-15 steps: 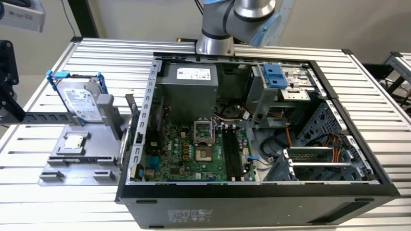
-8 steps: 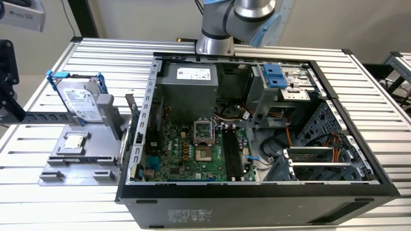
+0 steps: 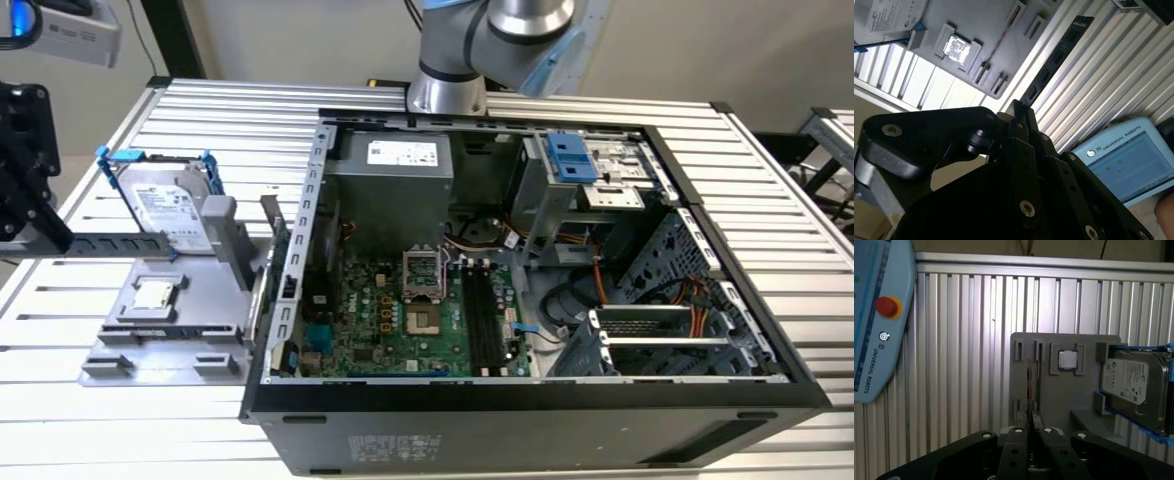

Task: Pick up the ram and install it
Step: 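Pick up the ram and move it above insertion slot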

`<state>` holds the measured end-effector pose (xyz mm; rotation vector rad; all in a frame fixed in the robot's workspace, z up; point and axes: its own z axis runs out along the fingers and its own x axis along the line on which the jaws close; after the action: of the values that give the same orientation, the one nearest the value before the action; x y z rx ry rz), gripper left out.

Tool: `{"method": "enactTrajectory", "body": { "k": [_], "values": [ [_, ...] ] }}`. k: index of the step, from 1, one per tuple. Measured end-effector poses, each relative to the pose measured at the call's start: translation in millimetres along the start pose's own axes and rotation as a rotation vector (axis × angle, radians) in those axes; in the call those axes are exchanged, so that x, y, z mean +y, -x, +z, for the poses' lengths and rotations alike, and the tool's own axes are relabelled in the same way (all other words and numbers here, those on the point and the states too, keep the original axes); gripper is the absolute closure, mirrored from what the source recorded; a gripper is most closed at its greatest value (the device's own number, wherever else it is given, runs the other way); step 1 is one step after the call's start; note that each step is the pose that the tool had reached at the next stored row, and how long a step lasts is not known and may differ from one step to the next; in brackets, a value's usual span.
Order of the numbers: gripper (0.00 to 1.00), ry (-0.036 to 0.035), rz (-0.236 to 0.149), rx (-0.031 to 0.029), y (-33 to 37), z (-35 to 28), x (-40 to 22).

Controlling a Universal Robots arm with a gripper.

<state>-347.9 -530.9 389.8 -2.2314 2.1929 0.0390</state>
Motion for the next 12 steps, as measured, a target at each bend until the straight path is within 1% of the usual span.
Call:
{"method": "enactTrajectory", "body": {
  "k": [6, 12],
  "values": [
    [1.0, 0.0001, 0.0, 0.0001, -0.3, -0.2, -16.0],
    [1.0, 0.0001, 0.0, 0.0001, -0.6, -0.4, -33.9]
  ]
}}
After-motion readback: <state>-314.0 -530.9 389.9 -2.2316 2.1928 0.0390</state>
